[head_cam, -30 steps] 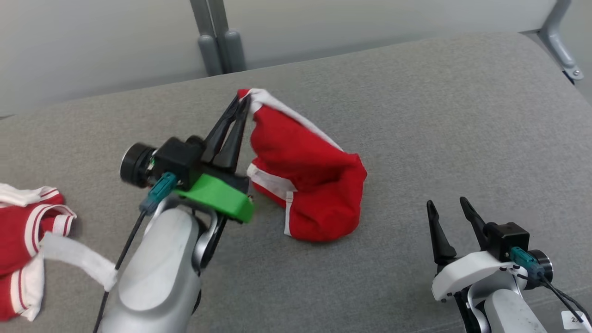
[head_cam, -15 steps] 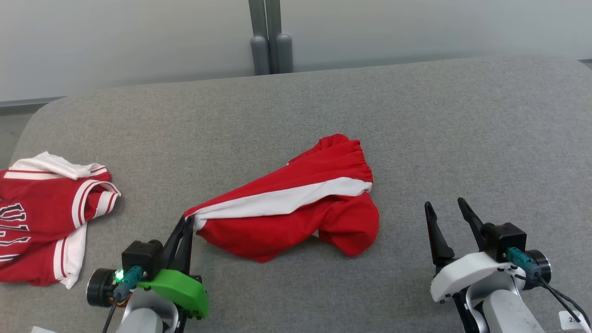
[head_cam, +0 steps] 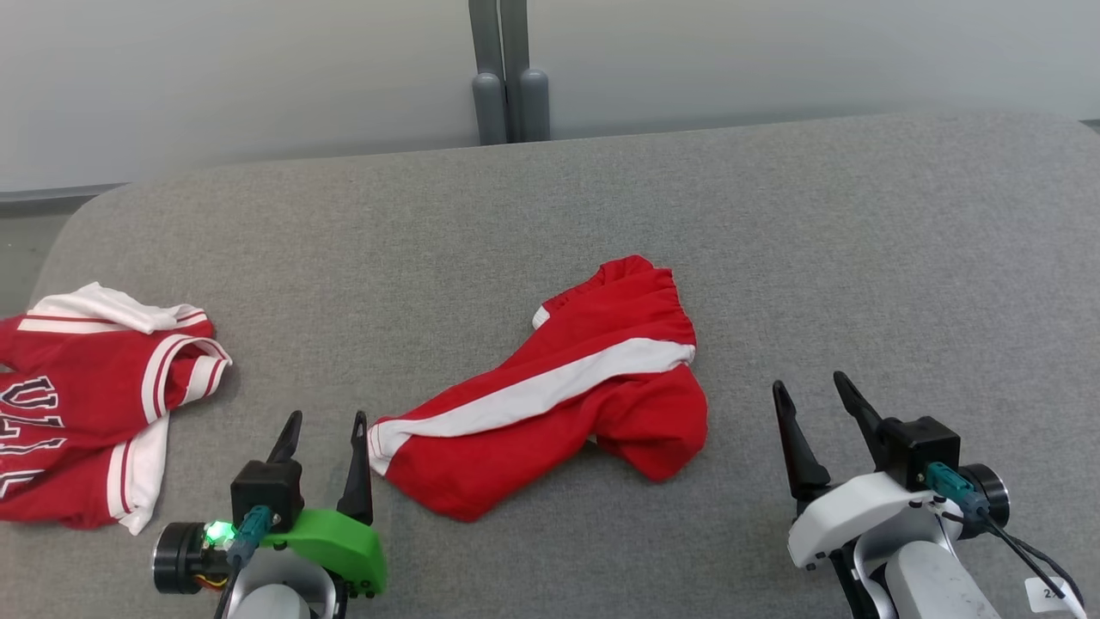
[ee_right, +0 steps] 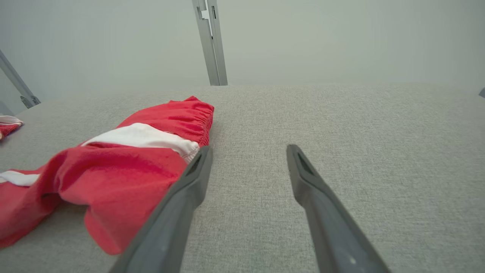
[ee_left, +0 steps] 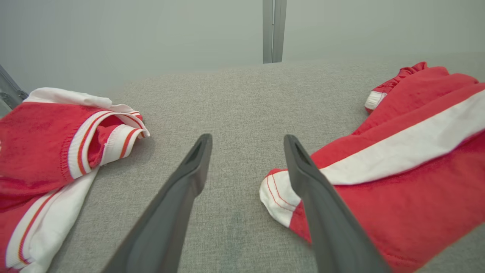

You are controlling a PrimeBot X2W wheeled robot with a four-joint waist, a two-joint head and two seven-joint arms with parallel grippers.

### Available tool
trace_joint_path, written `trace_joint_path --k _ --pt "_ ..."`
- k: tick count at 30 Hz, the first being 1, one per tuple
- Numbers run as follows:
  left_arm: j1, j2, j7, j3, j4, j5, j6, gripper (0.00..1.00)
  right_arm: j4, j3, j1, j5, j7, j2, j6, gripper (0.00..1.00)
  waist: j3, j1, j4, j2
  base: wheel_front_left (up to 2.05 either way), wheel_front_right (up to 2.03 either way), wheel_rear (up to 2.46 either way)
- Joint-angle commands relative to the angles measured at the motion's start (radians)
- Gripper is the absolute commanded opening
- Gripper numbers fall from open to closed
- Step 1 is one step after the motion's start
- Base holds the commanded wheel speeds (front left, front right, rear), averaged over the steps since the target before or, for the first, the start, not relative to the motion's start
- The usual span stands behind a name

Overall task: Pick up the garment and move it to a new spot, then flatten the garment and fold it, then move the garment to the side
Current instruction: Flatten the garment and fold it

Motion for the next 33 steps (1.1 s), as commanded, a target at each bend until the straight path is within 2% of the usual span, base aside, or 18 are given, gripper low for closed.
trace_joint_path --k 1,8,16,23,33 --pt "0.029 -0.001 -0.001 0.010 -0.015 -0.008 0.011 1.00 -0.006 0.002 -0.005 0.006 0.000 -0.002 0.000 1.00 -0.006 0.0000 0.002 0.0000 0.00 0.00 0.00" --pt "0.089 -0.009 -0.001 -0.010 -0.087 -0.075 0.038 1.00 -0.055 -0.002 0.017 0.021 0.000 -0.002 0.000 1.00 -0.025 0.0000 -0.001 0.0000 0.00 0.00 0.00" --pt "0.153 -0.008 -0.001 -0.039 -0.147 -0.121 0.078 1.00 -0.047 0.003 0.042 0.032 0.000 -0.002 0.000 1.00 -0.045 0.0000 0.005 0.0000 0.00 0.00 0.00" --pt "0.155 -0.008 -0.001 -0.062 -0.147 -0.115 0.071 1.00 -0.010 0.020 0.031 0.048 0.000 -0.003 0.000 1.00 -0.037 0.0000 0.034 0.0000 0.00 0.00 0.00" --pt "0.101 -0.008 -0.001 -0.106 -0.157 -0.089 0.049 1.00 0.141 -0.022 -0.088 0.041 0.000 -0.002 0.000 1.00 0.046 0.0000 0.136 0.0000 0.00 0.00 0.00"
